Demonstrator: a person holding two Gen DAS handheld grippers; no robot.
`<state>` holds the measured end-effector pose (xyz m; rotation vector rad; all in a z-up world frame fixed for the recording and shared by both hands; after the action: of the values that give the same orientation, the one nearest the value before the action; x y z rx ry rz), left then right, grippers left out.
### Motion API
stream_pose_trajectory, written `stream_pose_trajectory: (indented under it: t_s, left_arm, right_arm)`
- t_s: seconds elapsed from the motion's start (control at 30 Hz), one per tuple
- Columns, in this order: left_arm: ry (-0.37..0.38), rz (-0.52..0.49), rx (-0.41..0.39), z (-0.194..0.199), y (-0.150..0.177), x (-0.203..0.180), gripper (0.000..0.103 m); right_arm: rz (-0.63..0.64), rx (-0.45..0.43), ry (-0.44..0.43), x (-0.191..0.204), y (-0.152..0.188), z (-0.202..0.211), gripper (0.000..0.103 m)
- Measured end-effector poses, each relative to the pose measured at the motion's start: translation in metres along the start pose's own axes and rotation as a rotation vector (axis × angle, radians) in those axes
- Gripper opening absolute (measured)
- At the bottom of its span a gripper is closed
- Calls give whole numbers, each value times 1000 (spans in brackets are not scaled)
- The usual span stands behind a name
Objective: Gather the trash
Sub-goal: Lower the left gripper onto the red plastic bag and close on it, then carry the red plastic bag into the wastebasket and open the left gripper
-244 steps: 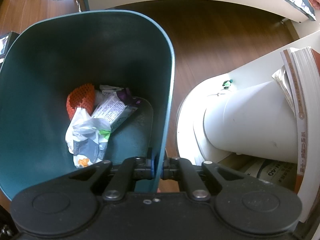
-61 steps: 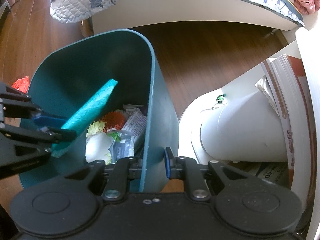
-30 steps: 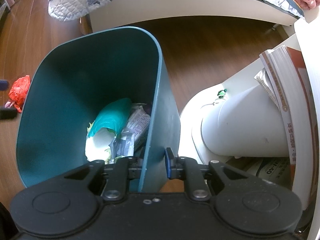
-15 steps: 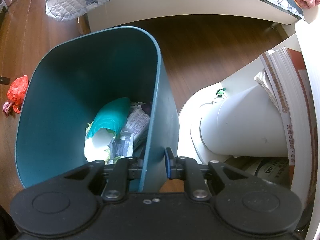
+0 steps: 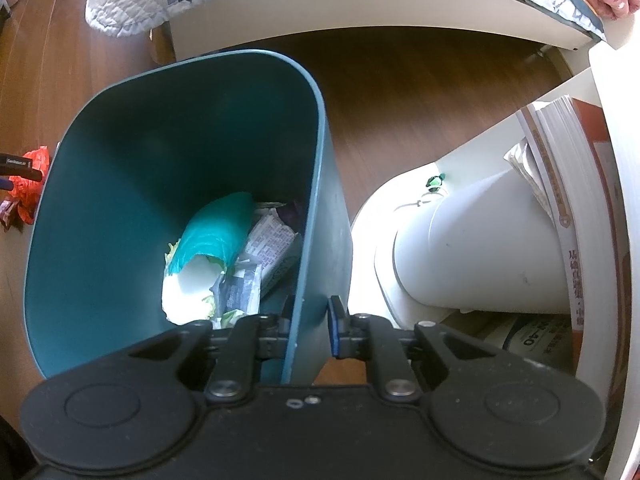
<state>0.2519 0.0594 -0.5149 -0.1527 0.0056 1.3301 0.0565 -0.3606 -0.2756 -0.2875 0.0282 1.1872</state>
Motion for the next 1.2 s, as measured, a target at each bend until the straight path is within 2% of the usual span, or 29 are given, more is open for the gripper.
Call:
stream_pose_trajectory:
  t_s: [0.07,0.13,0.3,0.53,0.73,0.87,1.2]
  left_arm:
    - [2,-12,-7,0,1,-2,74]
    - [-1,-15,-9,2,0,-4,64]
    - [-1,-3,-27,1,2,-1,59]
    - [15,-11,-53,30,9,-7,58]
    - [50,-79,-122,83,11,-21,58]
    - [97,-173,-191,131,15,-43,58]
    - [257,-426,-371,245,31,-126,58]
  right_arm:
    - [0,0,0,-1,0,0,14]
    - [0,1,-1,-1,0,0,14]
    - [4,0,0,0,0,0,14]
    - [5,-10,2,0,0,2,13]
    - [17,-28,1,2,0,6,13]
    - [46,-46,5,6,-4,8,13]
    - [118,-92,23,19,-19,15,12]
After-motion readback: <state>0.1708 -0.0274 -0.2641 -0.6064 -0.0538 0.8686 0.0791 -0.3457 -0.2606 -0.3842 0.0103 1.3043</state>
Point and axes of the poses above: each gripper's, at about its wrist camera, not at the fingertips, and z roughly against the way its jaws point, x to its left, y to its underside, the point moved 3 cm from there along -z, roughly the way its jaws point, and after that the axes turned 13 degrees about -z, right-handed, at the moved point
